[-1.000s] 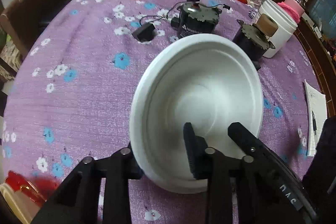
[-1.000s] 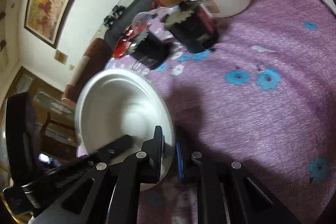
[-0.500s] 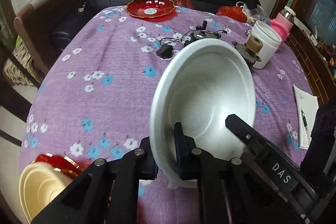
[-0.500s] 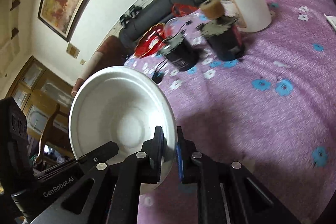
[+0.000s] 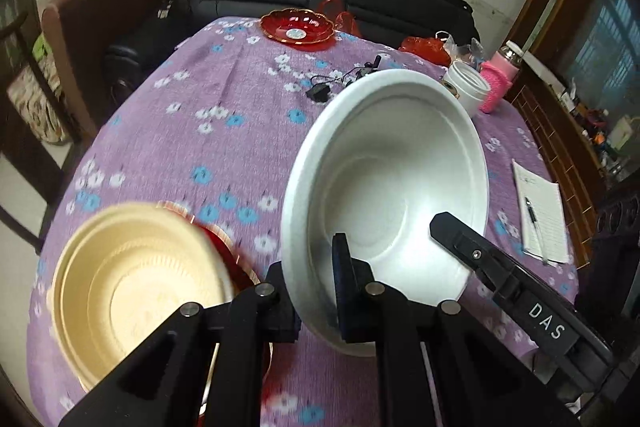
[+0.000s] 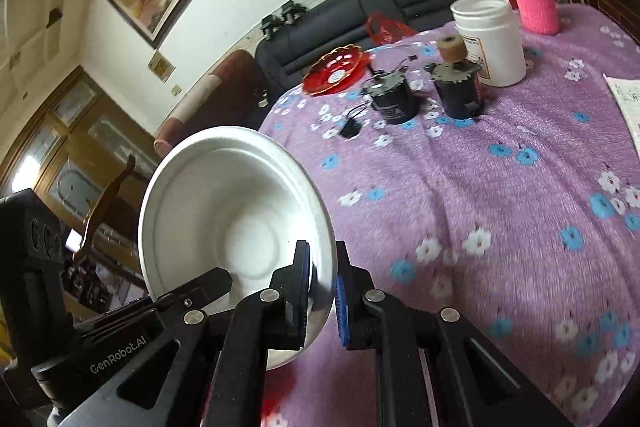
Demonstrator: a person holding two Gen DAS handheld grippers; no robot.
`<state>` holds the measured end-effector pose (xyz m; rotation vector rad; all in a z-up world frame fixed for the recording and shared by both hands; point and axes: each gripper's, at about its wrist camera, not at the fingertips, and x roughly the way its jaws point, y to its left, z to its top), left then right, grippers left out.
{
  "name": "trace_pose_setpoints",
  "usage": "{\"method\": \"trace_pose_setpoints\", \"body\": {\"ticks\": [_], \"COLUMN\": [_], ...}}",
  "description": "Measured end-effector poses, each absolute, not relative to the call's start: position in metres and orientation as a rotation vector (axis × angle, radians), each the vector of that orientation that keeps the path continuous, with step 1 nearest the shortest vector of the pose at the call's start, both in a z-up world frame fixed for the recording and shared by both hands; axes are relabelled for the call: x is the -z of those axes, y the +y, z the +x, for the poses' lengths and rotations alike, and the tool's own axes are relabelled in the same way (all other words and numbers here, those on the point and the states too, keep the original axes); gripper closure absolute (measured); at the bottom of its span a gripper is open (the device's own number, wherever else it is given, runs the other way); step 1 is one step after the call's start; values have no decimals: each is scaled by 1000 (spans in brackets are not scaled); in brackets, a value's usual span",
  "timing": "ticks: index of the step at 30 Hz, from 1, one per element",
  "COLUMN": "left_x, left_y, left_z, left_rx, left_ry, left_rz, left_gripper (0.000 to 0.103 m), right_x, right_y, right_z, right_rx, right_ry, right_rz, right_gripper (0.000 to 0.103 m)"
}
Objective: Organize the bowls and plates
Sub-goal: 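Lift the small white bowl with the right tool toward the bowl stack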
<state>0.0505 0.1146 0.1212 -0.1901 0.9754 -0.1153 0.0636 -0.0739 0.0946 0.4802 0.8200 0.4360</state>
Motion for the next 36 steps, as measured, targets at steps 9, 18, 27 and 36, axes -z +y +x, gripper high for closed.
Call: {"method": "trace_pose_setpoints", "body": {"ticks": [9, 18, 27, 36], "left_x": [-126, -130, -130, -124], "left_y": [157, 201, 235, 258], "left_z": [-8, -51, -66, -63], "left_rx": [99, 43, 5, -29], "left_ry": [939, 886, 878, 880], "left_rz": [-279, -323, -360, -378], "left_gripper": [91, 91, 90, 90], "right_x": [-109, -122, -124, -118], "right_y": [-35, 15, 52, 80], "right_z": [14, -17, -21, -12], "right_rx": [-497, -544, -559, -560], "right_ry": [812, 813, 827, 857], "right_rz": [396, 306, 250, 233], "right_gripper": [90, 90, 90, 90]}}
